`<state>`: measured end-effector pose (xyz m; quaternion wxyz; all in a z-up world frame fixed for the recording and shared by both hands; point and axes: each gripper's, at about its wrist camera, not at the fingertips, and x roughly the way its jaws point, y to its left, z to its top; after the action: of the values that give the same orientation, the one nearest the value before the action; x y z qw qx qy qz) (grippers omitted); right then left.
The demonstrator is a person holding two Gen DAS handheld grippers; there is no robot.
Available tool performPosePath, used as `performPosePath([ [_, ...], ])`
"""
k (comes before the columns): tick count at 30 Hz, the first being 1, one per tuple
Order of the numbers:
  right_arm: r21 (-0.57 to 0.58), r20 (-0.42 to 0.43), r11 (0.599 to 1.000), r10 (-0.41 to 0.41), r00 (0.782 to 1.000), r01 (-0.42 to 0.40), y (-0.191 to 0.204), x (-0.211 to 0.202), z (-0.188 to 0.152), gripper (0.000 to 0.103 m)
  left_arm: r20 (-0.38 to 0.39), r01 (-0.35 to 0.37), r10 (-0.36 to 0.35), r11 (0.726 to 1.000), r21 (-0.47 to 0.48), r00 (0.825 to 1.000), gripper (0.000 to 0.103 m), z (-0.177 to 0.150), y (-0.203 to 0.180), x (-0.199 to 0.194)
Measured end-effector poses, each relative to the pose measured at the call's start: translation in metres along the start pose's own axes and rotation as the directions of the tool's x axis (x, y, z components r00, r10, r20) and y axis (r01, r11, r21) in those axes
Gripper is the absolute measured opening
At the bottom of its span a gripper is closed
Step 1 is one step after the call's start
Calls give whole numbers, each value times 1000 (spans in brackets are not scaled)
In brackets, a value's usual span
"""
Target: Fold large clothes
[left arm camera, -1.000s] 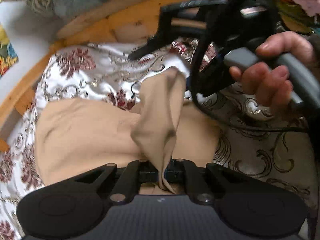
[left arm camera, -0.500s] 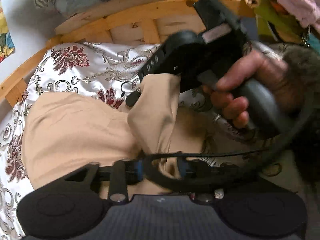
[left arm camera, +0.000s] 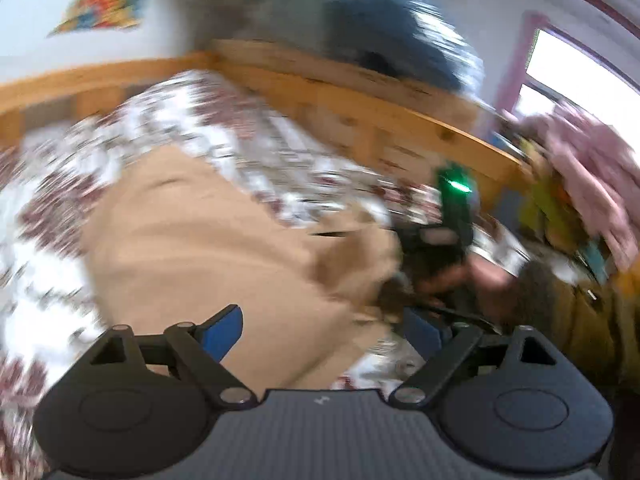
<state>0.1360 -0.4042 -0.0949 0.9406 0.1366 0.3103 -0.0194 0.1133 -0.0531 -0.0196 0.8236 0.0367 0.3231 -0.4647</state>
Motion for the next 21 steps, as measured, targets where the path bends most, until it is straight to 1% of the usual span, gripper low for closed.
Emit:
performPosePath([
  [1, 3, 1, 1000, -16, 1000, 16, -2, 0, 0, 19, 1, -19, 19, 999, -47, 1000, 93, -1, 9, -1],
  [3, 40, 3, 999, -14, 1000, 14, -7, -5, 5, 21, 6, -49, 50, 988, -148, 999, 96, -2, 28, -3],
  [4, 57, 9, 998, -11, 1000, 10, -9, -10, 9, 29, 8, -70, 73, 980, -188, 997, 97, -2, 35, -2],
  [5, 66, 31, 997, -29, 999, 27, -9, -19, 12, 37, 6, -104, 108, 969, -223, 994, 98, -3, 43, 0],
  [6, 65, 61, 997, -51, 997, 47, -10, -30, 14, 54, -5, -140, 143, 959, -247, 990, 98, -4, 49, 2],
  [7, 67, 83, 997, -55, 995, 49, -12, -39, 16, 68, -23, -175, 176, 948, -267, 984, 98, -4, 57, 9],
  [8, 88, 100, 995, -49, 994, 41, -16, -49, 17, 72, -48, -202, 197, 936, -289, 979, 98, -4, 65, 15],
  [9, 126, 108, 992, -40, 993, 26, -21, -56, 17, 72, -65, -205, 194, 930, -305, 979, 98, -5, 72, 19],
  [10, 171, 106, 985, -28, 994, 9, -27, -62, 17, 72, -81, -196, 179, 926, -323, 980, 97, -5, 78, 24],
  [11, 214, 88, 977, -15, 996, -4, -32, -65, 17, 71, -80, -179, 161, 924, -339, 984, 97, -6, 81, 29],
  [13, 271, 36, 963, -17, 999, 6, -38, -66, 15, 65, -76, -138, 118, 922, -361, 990, 97, -7, 86, 33],
  [14, 274, 22, 962, -18, 1000, 11, -39, -66, 14, 62, -82, -119, 96, 924, -362, 992, 97, -9, 85, 36],
  [15, 259, -1, 965, -30, 1000, 29, -39, -65, 13, 45, -90, -107, 79, 928, -357, 993, 97, -9, 84, 41],
  [16, 238, -24, 970, -47, 999, 52, -36, -63, 11, 22, -96, -108, 80, 935, -337, 992, 97, -9, 81, 44],
  [18, 194, -51, 978, -69, 996, 78, -33, -55, 7, 12, -110, -119, 92, 953, -280, 990, 97, -11, 73, 50],
  [19, 157, -58, 984, -74, 996, 82, -30, -48, 5, 9, -120, -128, 100, 959, -253, 988, 97, -12, 68, 52],
  [21, 65, -104, 991, -113, 988, 120, -20, -33, 0, 9, -141, -145, 117, 967, -208, 983, 97, -13, 60, 58],
])
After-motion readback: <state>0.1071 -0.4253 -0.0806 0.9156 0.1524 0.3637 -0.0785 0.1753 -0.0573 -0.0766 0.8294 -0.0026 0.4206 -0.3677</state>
